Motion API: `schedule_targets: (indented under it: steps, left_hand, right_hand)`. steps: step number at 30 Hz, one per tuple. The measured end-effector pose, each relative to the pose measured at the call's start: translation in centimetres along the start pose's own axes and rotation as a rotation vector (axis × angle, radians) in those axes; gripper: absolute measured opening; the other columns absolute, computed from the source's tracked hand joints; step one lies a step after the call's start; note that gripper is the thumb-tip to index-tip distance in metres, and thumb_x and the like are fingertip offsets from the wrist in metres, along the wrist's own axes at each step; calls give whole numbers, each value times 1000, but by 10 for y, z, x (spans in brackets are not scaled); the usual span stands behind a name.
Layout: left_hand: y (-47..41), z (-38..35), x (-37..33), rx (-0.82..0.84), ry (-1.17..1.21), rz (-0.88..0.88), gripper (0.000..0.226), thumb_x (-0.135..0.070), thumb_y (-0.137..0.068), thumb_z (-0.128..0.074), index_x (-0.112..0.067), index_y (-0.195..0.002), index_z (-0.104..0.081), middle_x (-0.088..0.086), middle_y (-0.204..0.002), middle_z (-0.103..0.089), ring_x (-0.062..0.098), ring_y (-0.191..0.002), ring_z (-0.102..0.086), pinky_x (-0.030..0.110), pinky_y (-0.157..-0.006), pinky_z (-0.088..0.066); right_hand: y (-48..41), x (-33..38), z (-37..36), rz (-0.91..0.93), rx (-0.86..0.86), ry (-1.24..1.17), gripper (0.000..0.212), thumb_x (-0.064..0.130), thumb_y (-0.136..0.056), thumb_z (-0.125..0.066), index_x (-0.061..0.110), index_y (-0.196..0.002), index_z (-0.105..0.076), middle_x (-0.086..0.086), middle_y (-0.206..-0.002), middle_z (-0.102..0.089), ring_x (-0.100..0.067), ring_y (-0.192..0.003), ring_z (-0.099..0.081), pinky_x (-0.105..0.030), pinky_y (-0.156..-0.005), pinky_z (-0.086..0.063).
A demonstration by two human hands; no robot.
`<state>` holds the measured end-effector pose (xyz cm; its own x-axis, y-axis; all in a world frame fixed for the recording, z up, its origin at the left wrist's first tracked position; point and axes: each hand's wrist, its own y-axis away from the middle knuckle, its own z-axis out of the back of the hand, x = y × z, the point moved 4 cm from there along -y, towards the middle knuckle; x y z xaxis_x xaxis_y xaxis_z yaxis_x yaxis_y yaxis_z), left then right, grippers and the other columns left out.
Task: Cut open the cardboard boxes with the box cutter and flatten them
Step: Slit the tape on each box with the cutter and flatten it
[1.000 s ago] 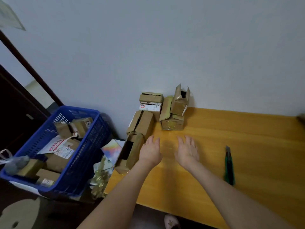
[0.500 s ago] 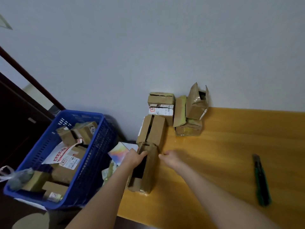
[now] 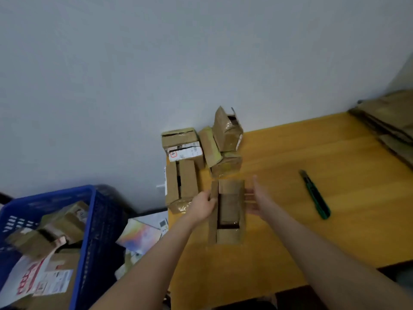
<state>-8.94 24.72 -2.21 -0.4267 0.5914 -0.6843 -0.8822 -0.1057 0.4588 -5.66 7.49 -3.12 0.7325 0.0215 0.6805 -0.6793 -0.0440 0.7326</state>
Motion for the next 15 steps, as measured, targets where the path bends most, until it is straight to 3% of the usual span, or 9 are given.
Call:
schedule_targets:
  steps: [3, 5, 8, 12, 15]
  left_hand:
    - [1, 0, -29, 59, 165, -165, 23, -20, -102, -45, -13, -119, -60, 7, -111, -66, 26, -107, -61, 40, -91, -50]
    - [4, -6, -49, 173, 341, -203, 37, -24, -100, -52, -24, -137, -49, 0, -126, -60, 20, -118, -57, 35, -95, -50]
    - [6, -20, -71, 248, 556, -103, 66, -53, -87, -60, -29, -145, -40, -2, -137, -50, 26, -128, -46, 48, -104, -44]
    - [7, -30, -93, 208, 694, -30, 84, -68, -70, -61, -25, -141, -44, 3, -134, -53, 28, -118, -53, 53, -98, -47]
    - [2, -31, -106, 114, 677, -43, 66, -49, -83, -69, -22, -139, -46, 2, -128, -58, 19, -105, -60, 47, -90, -53]
  right_hand:
    - [13, 21, 24, 51, -21, -133, 51, 57, -96, -40, 10, -108, -58, -8, -97, -60, -26, -85, -58, -40, -80, -50]
    - [18, 31, 37, 97, -24, -171, 44, 56, -89, -55, 16, -105, -61, -7, -104, -61, -29, -96, -60, -41, -83, -54]
    - [25, 38, 55, 168, 3, -242, 28, 39, -88, -65, 21, -110, -63, -5, -114, -61, -29, -106, -57, -42, -82, -55]
    - [32, 37, 67, 249, 60, -290, 43, 0, -87, -54, 16, -126, -53, -7, -121, -58, -26, -109, -54, -38, -75, -50]
    - [35, 37, 72, 262, 131, -377, 50, -6, -85, -46, 16, -129, -52, -7, -117, -59, -23, -104, -53, -44, -83, -48]
